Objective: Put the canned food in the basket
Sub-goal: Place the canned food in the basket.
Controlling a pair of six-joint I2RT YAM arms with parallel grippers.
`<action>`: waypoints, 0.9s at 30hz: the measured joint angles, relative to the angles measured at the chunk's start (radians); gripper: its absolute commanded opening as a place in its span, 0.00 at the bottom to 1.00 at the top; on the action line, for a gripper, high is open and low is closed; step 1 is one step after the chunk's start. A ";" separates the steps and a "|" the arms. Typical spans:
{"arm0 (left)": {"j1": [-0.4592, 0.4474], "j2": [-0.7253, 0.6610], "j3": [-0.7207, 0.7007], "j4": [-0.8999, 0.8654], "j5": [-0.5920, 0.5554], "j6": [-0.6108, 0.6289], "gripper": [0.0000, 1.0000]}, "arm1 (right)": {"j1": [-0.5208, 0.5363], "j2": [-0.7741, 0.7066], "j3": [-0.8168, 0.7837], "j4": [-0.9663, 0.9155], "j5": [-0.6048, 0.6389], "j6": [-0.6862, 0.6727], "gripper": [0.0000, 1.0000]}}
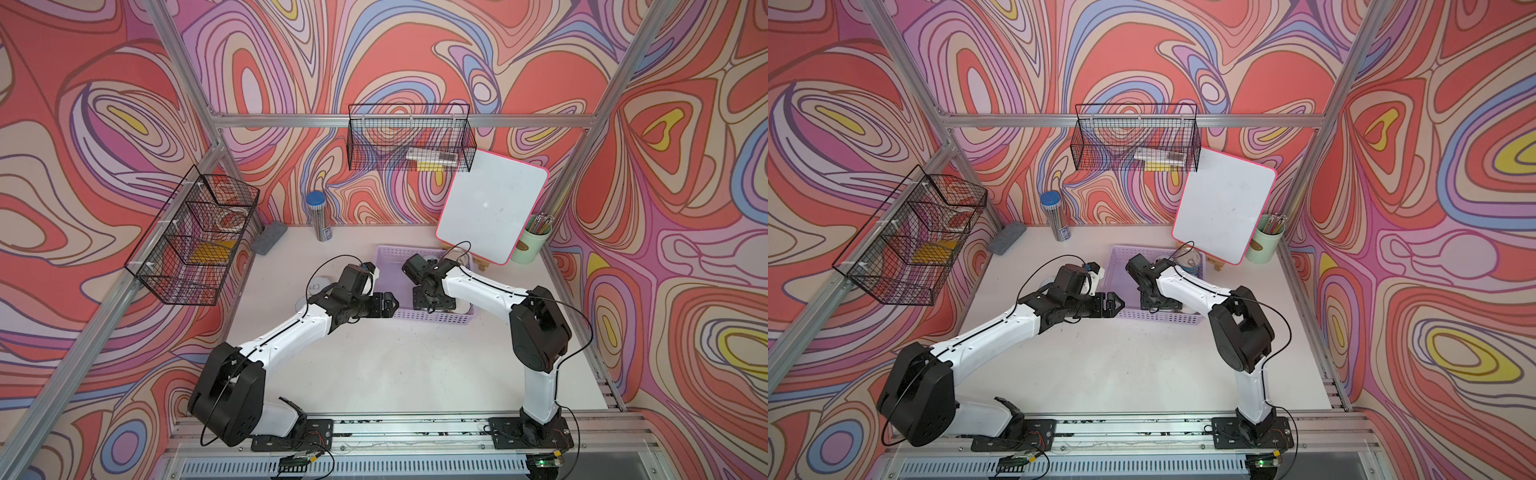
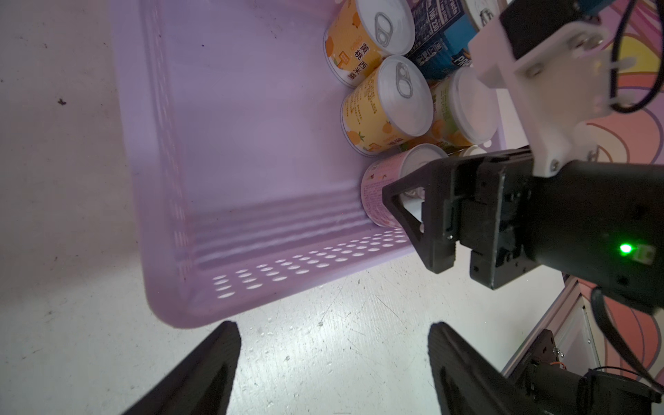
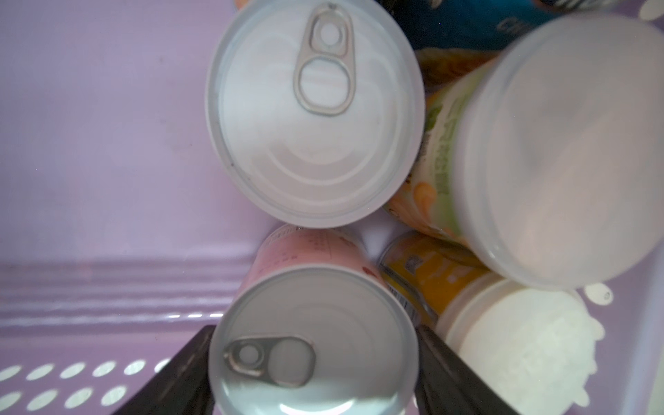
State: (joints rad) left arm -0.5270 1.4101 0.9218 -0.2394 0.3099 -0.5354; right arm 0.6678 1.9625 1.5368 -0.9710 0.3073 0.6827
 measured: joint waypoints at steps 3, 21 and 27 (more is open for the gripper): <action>-0.003 0.000 0.000 0.000 0.000 0.000 0.87 | 0.000 0.000 0.000 0.000 0.000 0.000 0.84; -0.003 -0.004 0.001 -0.038 -0.069 0.003 0.86 | -0.002 -0.074 0.000 -0.002 -0.015 0.000 0.84; -0.002 -0.025 0.013 -0.085 -0.106 0.006 0.87 | -0.002 -0.120 0.000 0.005 -0.029 0.000 0.84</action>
State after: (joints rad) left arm -0.5293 1.3853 0.9348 -0.3244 0.2043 -0.5297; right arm 0.6659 1.8427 1.5364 -0.9665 0.2779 0.6823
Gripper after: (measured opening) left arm 0.869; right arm 0.840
